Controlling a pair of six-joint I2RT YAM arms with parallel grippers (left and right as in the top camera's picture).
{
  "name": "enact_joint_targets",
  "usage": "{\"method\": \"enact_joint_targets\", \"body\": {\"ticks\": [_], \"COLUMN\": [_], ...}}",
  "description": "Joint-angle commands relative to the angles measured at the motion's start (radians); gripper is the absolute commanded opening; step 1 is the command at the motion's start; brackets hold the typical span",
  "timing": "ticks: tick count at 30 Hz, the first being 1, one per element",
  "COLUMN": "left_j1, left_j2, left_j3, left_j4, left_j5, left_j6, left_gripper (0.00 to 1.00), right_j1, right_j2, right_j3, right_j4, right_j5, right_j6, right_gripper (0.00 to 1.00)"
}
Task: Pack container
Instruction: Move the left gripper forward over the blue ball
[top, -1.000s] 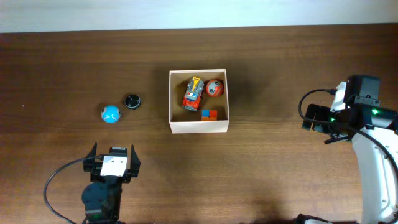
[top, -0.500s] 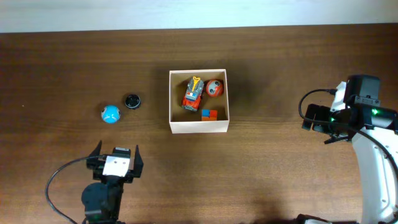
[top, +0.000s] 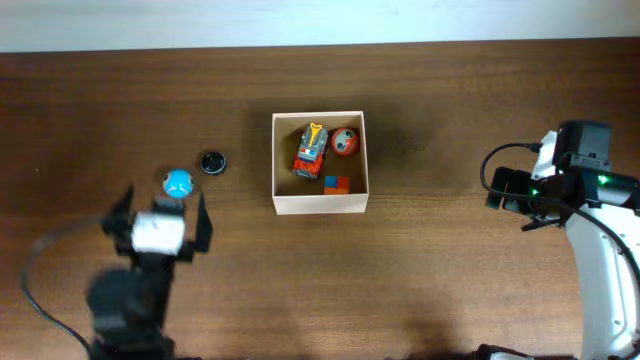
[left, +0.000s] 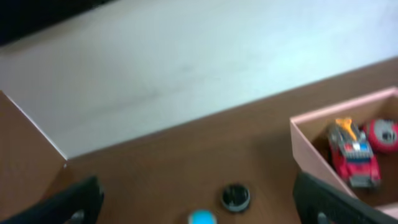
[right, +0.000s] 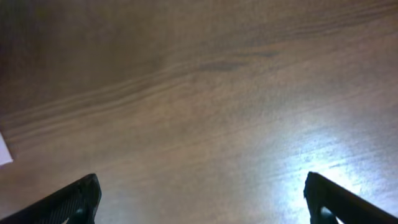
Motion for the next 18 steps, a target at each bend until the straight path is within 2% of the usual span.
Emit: {"method": "enact_joint_targets", "body": {"ticks": [1, 4, 6, 9, 12, 15, 18], "left_j1": [0.003, 0.003, 0.003, 0.004, 0.012, 0.033, 0.041], "left_j2": [0.253, 0.470, 0.573, 0.724, 0.890, 1.065, 1.190], "left_j3": [0.315, 0.566, 0.659, 0.779, 0.980, 1.214, 1.328], "left_j4": [-0.121, -0.247, -0.285, -0.316, -0.499, -0.726, -0.784], "left_j5": [0.010, 0.081, 0.078, -0.023, -0.142, -0.174, -0.173], "left_j6": [-0.006, -0.006, 0.000, -0.030, -0.110, -0.126, -0.127], "left_gripper": [0.99, 0.99, 0.99, 0.99, 0.99, 0.99, 0.99], "right_j1": [-0.008, -0.008, -0.008, -0.008, -0.008, -0.008, -0.008], "right_j2": [-0.003, -0.003, -0.003, -0.003, -0.003, -0.003, -0.003], "right_j3": [-0.002, -0.002, -0.002, -0.002, -0.002, -0.002, -0.002], "right_j4": [0.001, 0.001, 0.001, 0.001, 0.001, 0.001, 0.001], "right_j5": [0.008, 0.008, 0.008, 0.008, 0.008, 0.008, 0.008], "right_j6": [0.011, 0.010, 0.010, 0.011, 0.010, 0.011, 0.011], "right_gripper": [0.99, 0.99, 0.99, 0.98, 0.99, 0.98, 0.99]}}
